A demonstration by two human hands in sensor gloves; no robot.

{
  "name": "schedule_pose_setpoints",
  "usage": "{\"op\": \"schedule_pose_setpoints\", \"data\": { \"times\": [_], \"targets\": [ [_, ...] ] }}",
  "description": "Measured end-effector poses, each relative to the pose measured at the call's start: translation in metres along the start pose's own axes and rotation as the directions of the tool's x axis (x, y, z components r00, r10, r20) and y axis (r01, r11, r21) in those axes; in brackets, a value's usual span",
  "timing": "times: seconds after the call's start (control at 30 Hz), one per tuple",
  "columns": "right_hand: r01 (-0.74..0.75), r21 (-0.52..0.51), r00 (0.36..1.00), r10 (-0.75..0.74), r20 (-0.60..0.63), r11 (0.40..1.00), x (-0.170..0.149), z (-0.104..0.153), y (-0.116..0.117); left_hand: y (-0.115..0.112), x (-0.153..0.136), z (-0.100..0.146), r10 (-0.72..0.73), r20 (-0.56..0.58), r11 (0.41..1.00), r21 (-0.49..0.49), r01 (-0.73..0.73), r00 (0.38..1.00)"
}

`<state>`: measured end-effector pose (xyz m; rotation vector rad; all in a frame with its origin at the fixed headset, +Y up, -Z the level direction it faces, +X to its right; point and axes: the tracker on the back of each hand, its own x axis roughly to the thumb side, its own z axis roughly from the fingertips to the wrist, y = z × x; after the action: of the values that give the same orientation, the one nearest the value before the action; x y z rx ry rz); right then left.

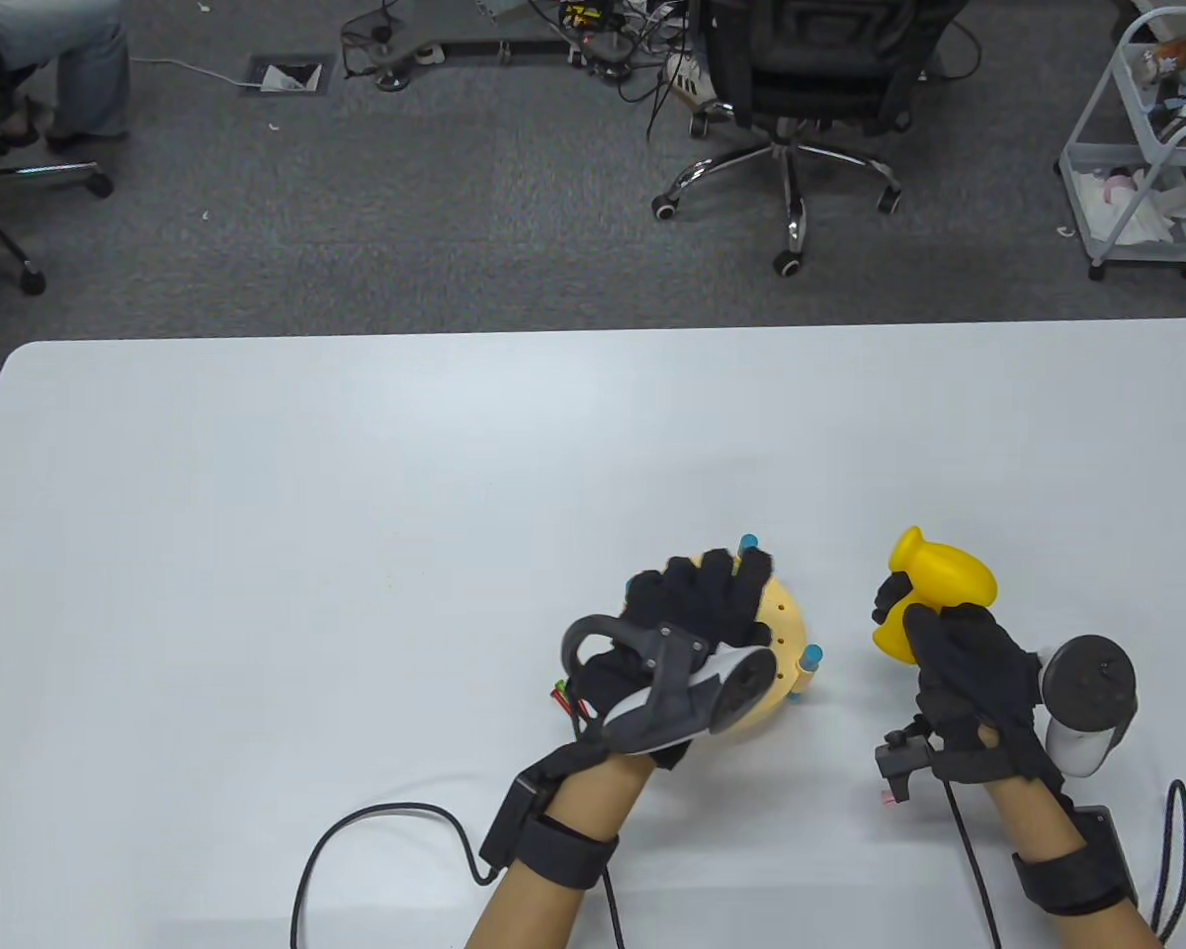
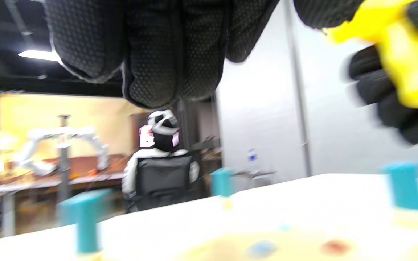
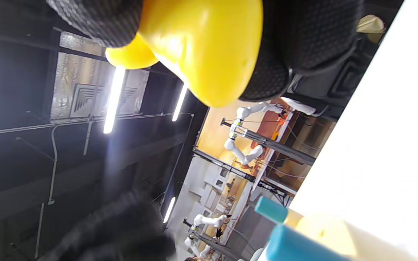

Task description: Hammer toy nails into tap bench

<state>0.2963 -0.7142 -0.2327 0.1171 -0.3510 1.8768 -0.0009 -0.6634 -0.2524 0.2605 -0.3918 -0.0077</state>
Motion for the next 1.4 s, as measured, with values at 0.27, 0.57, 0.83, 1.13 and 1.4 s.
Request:
{"op": "schedule_pose_setpoints", "data": {
  "times": [0.27,0.57,0.83,1.13,1.4],
  "targets": [
    [-0.028,0.006,0.999,0.028,-0.036,1.000,-0.012,-0.004,0.002,-0.033,-0.071,0.010,0.111,-0.237,0.977,-0.153,-0.150,0.965],
    [-0.079,0.045,0.997,0.080,-0.017,0.996,-0.015,-0.002,0.013,-0.042,-0.097,0.019,0.127,-0.282,0.962,-0.199,-0.188,0.951],
    [-0.100,0.057,0.995,0.101,-0.020,0.993,-0.018,-0.001,0.016,-0.084,-0.105,0.029,-0.078,-0.307,0.851,-0.516,-0.097,0.949],
    [-0.107,0.060,0.994,0.109,-0.028,0.992,-0.017,0.000,0.015,-0.093,-0.095,0.031,-0.141,-0.370,0.800,-0.589,-0.114,0.918],
    [-0.114,0.068,0.993,0.117,-0.033,0.991,-0.018,0.001,0.015,-0.097,-0.086,0.031,-0.219,-0.403,0.798,-0.598,-0.074,0.888]
  ]
}}
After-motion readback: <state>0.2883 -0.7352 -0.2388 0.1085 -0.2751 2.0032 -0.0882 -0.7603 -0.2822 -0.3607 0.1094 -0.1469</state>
